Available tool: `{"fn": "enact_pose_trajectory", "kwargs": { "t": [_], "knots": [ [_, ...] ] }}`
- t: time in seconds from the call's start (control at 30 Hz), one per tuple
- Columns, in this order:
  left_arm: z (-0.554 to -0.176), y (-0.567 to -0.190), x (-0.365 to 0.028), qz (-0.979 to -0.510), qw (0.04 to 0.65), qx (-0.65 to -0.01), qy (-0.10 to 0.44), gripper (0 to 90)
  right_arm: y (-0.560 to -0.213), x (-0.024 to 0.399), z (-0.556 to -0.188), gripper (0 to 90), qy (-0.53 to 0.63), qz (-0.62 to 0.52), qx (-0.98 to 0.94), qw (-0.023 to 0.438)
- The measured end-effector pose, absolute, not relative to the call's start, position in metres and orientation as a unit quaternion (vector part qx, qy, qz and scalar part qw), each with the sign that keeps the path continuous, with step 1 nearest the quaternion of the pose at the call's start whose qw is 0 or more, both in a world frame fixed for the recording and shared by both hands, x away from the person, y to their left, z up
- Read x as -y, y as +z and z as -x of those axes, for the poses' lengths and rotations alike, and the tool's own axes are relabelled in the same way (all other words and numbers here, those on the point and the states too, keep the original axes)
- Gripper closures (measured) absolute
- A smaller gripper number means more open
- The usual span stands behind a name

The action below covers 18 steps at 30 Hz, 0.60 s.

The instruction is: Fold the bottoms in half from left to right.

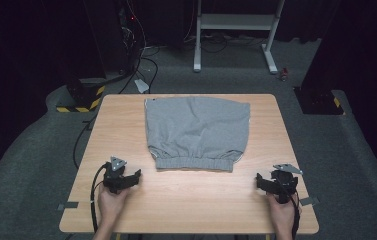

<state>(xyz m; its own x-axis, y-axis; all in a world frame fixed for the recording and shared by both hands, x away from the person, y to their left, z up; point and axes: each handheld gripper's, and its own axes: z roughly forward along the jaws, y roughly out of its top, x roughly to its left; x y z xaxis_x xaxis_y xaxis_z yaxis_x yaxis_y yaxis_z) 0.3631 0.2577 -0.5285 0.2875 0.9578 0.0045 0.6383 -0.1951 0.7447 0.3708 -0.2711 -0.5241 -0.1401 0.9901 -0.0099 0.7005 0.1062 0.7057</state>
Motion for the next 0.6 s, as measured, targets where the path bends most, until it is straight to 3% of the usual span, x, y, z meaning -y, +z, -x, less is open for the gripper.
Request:
{"fn": "enact_pose_trajectory", "kwargs": {
  "t": [0.1,0.27,0.53,0.6],
  "knots": [
    [-0.3638,-0.5285,-0.2581,-0.734,0.322,-0.546,0.243,20.4,-0.5241,0.271,-0.3707,12.0,0.285,-0.605,-0.699,0.254],
    [-0.3639,-0.5285,-0.2575,-0.732,0.322,-0.548,0.244,20.3,-0.524,0.2708,-0.37,11.9,0.284,-0.607,-0.697,0.254],
    [-0.3639,-0.5271,-0.262,-0.749,0.328,-0.526,0.233,22.5,-0.5236,0.2728,-0.3721,11.6,0.286,-0.599,-0.705,0.248],
    [-0.3641,-0.5242,-0.2613,-0.751,0.326,-0.53,0.22,25.3,-0.5222,0.2729,-0.3729,15.7,0.283,-0.601,-0.706,0.246]
  ]
}}
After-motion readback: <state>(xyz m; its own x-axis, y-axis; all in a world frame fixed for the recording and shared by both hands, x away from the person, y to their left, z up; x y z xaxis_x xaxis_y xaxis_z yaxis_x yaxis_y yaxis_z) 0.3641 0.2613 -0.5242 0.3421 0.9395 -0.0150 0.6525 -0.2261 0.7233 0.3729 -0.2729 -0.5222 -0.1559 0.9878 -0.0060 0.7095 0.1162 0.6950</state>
